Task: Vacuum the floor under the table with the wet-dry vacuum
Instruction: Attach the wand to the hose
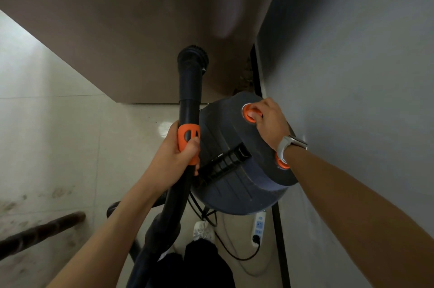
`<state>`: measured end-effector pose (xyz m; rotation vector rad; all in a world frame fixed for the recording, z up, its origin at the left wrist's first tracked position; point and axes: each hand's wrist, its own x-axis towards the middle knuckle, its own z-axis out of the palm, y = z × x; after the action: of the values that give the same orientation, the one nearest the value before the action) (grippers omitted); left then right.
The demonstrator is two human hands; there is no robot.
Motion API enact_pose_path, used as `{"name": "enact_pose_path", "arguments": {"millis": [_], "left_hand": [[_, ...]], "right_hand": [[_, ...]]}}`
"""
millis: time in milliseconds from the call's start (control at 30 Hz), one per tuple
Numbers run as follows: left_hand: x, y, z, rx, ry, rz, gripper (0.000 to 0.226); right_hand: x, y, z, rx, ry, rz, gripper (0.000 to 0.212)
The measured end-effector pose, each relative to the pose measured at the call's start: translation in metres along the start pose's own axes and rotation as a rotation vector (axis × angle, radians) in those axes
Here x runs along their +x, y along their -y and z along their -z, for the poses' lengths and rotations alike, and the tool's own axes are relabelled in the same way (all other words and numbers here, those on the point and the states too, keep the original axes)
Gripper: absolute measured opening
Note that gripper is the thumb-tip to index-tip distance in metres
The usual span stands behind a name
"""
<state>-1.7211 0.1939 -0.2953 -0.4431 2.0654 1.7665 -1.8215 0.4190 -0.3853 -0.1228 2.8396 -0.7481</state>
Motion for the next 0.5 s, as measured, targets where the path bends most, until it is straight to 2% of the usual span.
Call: {"name": "enact_pose_path", "arguments": {"millis": [200, 267, 367, 433, 500], "left_hand": [[-0.001, 0.0, 0.003, -0.032, 0.005, 0.012, 0.038], [-0.004, -0.003, 0.006, -0.074, -0.008, 0.027, 0.033], [-0.009, -0.004, 0.016, -0.105, -0.079, 0.045, 0.025], [-0.013, -0.001, 0.027, -0.116, -0.143, 0.056, 0.023], [-0.018, 0.004, 0.042, -0.176, -0.201, 0.073, 0.023]], "right_hand": [[0.001, 0.004, -0.001, -0.043, -0.003, -0.06, 0.029], [-0.007, 0.015, -0.002, -0.026, -0.07, -0.021, 0.032], [-0.051, 0.056, -0.011, 0.274, -0.144, 0.022, 0.037], [-0.099, 0.094, -0.021, 0.579, 0.054, -0.007, 0.035], [-0.141, 0.131, -0.032, 0.779, 0.377, -0.039, 0.034]]}}
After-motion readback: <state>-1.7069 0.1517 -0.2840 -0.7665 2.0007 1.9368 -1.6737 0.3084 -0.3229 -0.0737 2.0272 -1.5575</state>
